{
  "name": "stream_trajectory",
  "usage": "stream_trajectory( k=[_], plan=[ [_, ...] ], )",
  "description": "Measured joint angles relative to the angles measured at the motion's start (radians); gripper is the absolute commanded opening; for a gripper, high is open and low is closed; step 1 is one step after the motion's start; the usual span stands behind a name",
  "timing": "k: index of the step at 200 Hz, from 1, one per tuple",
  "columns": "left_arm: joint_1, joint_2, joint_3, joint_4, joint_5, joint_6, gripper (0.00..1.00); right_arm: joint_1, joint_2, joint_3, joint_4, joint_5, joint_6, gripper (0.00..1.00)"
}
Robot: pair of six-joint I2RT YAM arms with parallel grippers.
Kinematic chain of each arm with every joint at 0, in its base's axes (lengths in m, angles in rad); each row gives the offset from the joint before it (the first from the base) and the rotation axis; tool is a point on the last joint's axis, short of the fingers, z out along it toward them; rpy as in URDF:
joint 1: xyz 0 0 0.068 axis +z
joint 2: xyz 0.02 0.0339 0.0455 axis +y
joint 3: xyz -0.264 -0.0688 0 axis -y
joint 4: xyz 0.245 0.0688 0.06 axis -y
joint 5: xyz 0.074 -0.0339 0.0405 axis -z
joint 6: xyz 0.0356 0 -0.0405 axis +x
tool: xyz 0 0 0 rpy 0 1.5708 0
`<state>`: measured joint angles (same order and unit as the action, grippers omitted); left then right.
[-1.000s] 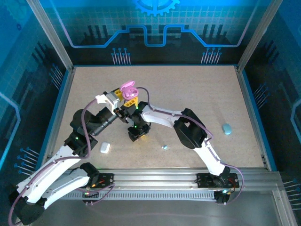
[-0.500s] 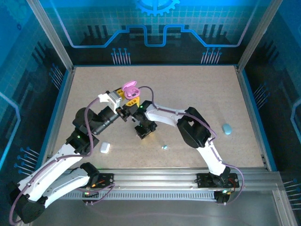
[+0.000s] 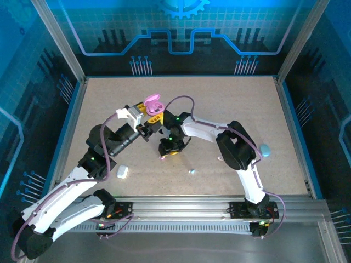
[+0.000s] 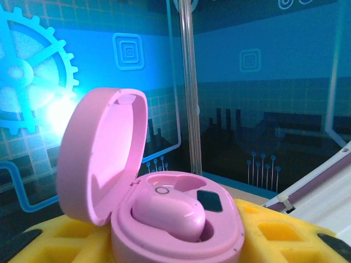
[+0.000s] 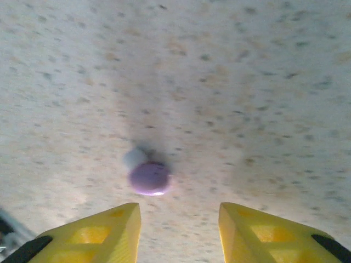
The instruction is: Insert wireless bluetooth earbuds into charging case
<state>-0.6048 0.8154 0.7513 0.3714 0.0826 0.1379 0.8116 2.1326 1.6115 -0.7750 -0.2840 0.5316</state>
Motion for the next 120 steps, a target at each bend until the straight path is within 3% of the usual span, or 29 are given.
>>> stream_trajectory(
  k=[120],
  plan=[
    [0.000, -0.004, 0.000, 0.000, 0.000, 0.000, 0.46, 0.008, 0.061, 0.022, 0.015, -0.069, 0.098, 0.43]
  ],
)
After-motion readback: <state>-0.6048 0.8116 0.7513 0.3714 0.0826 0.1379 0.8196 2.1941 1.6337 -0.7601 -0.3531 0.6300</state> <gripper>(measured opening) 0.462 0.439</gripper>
